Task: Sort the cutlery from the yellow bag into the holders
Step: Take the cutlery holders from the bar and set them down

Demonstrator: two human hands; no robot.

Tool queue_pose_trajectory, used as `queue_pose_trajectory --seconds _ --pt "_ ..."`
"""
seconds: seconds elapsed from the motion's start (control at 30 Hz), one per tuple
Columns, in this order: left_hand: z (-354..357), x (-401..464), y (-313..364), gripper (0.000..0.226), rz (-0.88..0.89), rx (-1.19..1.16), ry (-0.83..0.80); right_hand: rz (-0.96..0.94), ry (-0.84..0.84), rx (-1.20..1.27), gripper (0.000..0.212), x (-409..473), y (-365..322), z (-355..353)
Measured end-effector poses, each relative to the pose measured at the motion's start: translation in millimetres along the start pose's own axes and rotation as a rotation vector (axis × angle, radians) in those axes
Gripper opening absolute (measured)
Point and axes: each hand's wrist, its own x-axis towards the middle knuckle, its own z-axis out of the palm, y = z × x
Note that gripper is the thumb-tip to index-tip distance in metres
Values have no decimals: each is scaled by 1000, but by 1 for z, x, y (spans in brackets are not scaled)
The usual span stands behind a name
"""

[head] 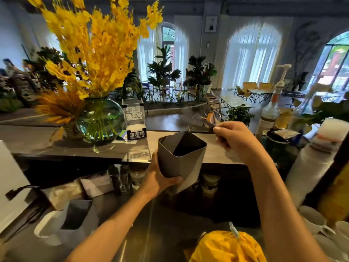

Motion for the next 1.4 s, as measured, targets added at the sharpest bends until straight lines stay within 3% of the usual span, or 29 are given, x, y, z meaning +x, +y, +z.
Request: queue_pose_trajectory --seconds 0.13,0.27,0.37,0.6,0.77,0.87,1.07,1.13,1.27,1.33,1.4 --pt "-16 -12 4 125 -34 18 -5 9 -45 502 18 0 4 15" --pt "-20 -23 5 121 -53 47 -66 35 -40 651 30 2 0 44" --pt "-22 -33 0 127 -75 68 -89 88 -51 736 23 2 -6 62" --pt "-30 -56 -6 124 -94 11 -103 69 49 525 17 -3 0 109" --pt "-45 -65 -12 117 -110 -7 -111 52 22 503 10 -10 11 125" --pt "-55 -68 -14 125 -121 9 -128 40 -26 535 15 -12 12 131" --pt "-71 -70 -18 114 -121 29 -144 -30 -4 531 19 -9 12 143" --pt "-77 -70 -19 112 -130 27 -144 -22 12 465 8 -8 11 147" --pt "-89 -71 -23 122 -140 14 -125 1 155 88 32 -11 13 156" --pt "-96 -73 -30 126 -155 12 -93 32 229 64 36 -12 16 163" --pt "-105 -77 -37 126 -195 -5 -28 183 167 105 38 -12 21 175"
